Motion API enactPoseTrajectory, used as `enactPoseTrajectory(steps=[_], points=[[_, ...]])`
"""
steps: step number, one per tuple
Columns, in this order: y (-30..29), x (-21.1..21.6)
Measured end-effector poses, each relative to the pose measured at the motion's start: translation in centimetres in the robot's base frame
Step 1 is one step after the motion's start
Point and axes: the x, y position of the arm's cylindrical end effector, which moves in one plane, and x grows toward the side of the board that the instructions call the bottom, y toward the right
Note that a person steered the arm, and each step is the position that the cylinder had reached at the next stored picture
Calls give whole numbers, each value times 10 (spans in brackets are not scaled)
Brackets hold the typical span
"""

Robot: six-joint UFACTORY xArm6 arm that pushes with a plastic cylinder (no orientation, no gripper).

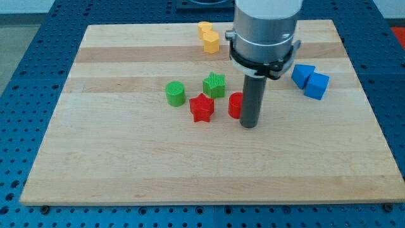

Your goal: Point at the blue blocks

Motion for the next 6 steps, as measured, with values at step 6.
enactPoseTrajectory(steps=[6], points=[[155, -48]])
